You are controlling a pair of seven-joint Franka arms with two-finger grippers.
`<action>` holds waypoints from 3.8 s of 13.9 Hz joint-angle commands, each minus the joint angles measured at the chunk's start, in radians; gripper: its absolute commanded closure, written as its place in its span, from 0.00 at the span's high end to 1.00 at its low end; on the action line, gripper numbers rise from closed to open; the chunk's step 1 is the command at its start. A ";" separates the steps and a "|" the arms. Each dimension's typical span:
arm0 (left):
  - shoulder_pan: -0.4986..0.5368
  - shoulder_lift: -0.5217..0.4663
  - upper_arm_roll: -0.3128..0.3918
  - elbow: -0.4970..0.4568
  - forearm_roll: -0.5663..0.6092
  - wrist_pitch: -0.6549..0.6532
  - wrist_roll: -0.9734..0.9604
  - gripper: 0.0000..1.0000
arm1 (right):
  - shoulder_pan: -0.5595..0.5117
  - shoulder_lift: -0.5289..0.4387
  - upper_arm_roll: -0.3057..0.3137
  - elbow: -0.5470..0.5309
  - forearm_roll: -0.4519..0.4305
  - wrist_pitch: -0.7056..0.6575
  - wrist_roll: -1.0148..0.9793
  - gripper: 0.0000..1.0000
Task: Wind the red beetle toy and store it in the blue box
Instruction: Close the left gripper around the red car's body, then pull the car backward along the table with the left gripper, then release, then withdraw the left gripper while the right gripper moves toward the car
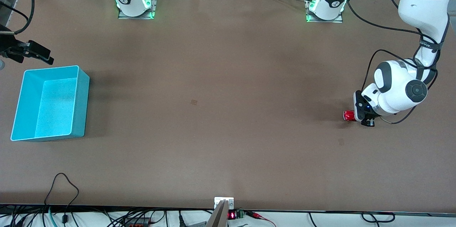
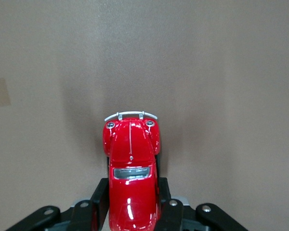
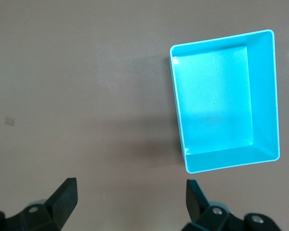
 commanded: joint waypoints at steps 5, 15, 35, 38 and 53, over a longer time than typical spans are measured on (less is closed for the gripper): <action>0.010 -0.008 -0.007 -0.010 -0.015 0.003 0.024 0.14 | 0.006 -0.012 -0.003 -0.013 -0.013 0.006 0.011 1.00; 0.182 0.033 -0.004 0.025 -0.011 0.011 0.179 0.15 | 0.004 -0.012 -0.003 -0.013 -0.013 0.004 0.011 1.00; 0.211 -0.069 -0.015 0.061 -0.024 -0.145 0.170 1.00 | 0.006 -0.012 -0.003 -0.011 -0.013 0.001 0.011 1.00; 0.197 -0.115 -0.015 0.062 -0.016 -0.224 0.130 1.00 | 0.006 -0.012 -0.003 -0.013 -0.013 0.003 0.011 1.00; 0.174 -0.279 -0.043 0.246 0.014 -0.739 -0.317 1.00 | 0.004 -0.004 -0.003 -0.013 -0.013 0.004 0.011 1.00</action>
